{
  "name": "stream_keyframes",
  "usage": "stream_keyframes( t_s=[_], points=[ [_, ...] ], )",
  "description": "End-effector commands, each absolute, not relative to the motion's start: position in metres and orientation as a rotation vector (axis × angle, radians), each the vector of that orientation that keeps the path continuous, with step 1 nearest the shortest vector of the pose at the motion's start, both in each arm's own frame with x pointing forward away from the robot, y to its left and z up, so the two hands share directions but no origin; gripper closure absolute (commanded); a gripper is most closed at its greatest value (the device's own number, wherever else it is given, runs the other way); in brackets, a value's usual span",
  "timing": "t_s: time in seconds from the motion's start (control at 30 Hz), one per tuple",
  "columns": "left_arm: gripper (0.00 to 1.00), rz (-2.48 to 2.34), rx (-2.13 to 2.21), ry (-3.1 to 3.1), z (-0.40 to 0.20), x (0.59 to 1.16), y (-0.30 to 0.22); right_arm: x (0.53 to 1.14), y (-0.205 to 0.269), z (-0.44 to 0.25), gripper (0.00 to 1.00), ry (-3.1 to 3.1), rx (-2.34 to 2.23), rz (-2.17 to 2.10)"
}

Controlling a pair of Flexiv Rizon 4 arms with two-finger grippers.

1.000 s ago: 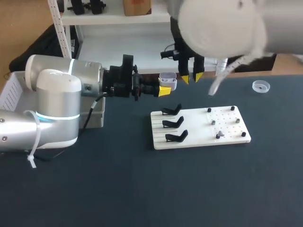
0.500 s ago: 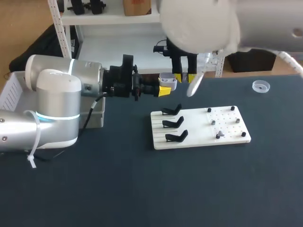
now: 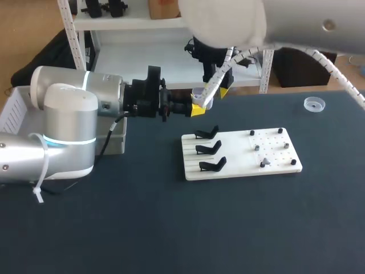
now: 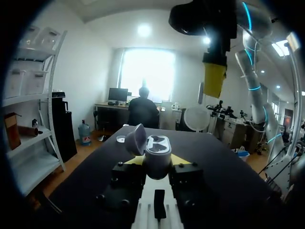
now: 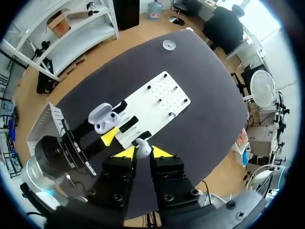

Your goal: Pick up each earbud case from the left stands, insert the matching earbuds, close the lid, and place the case in the box.

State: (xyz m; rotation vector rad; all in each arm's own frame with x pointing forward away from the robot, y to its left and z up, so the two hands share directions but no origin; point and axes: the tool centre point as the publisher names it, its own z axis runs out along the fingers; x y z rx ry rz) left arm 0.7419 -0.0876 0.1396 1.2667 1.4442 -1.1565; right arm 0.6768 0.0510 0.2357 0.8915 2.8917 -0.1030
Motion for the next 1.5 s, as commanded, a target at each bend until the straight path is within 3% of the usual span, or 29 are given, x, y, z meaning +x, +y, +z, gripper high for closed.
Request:
stream_keyframes(
  t_s=[0.03, 0.73, 1.5],
  points=[
    [1.00, -1.154, 1.263, 1.442, 0.139, 0.741, -0.088, 0.677, 0.059, 0.234, 1.00, 2.865, 0.913, -0.121],
    [1.00, -1.154, 1.263, 1.442, 0.139, 0.741, -0.088, 0.707, 0.084, 0.228, 1.00, 2.895, 0.822, -0.462],
    [1.00, -1.154, 1.263, 1.442, 0.139, 0.741, -0.088, 0.718, 0.069, 0.204, 1.00, 2.857, 0.968, -0.440]
  ],
)
